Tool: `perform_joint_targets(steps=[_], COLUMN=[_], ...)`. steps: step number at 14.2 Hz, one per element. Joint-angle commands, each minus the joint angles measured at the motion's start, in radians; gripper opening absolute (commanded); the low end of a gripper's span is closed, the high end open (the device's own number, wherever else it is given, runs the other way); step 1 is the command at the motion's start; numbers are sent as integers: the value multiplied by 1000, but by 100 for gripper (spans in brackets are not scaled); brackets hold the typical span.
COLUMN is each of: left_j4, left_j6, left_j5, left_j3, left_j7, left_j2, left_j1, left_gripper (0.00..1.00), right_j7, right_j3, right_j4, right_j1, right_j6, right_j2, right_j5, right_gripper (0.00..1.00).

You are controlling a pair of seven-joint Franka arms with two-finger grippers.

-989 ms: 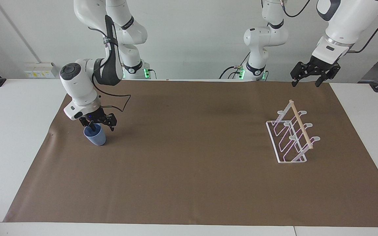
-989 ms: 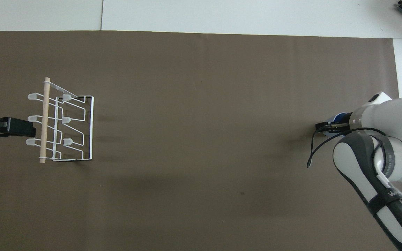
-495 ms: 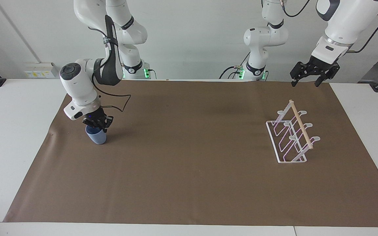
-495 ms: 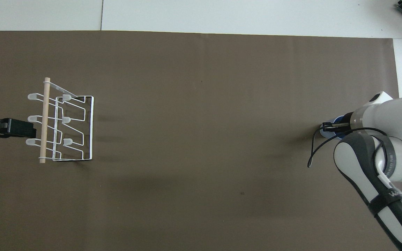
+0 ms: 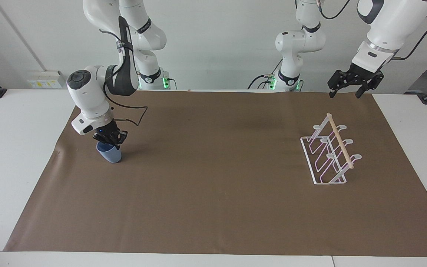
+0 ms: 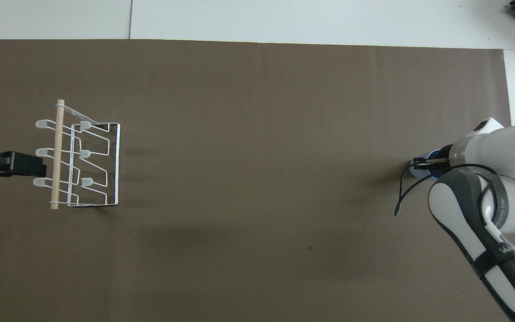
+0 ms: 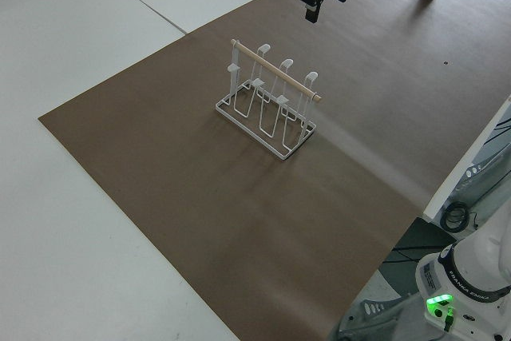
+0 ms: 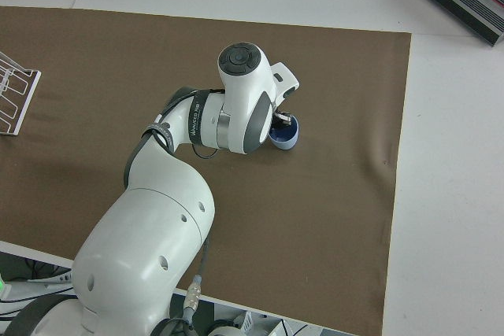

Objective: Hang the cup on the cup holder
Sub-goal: 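Reach the right gripper down and grasp the light blue cup rim, then lift the cup with the right gripper while the left gripper opens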

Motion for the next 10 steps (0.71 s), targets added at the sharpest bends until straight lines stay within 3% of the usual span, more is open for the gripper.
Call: perform_joint_targets(steps=[1, 5, 10], left_j4=[-41, -41, -38], left_j6=[28, 56, 70], left_j5=[7, -25, -253], left_j3=[6, 6, 21], left_j7=[-10, -27, -59], left_j2=[-34, -34, -29], left_j1=[-12, -9, 55], left_gripper=[100, 100, 100], right_j7=[-19, -25, -78], right_j3=[4, 12, 41], right_j4=[105, 233, 382], right_j1=[-6, -8, -6], right_j6=[-132, -294, -473], right_j2=[6, -8, -27], right_j5=[22, 194, 399], right_gripper=[0, 0, 0])
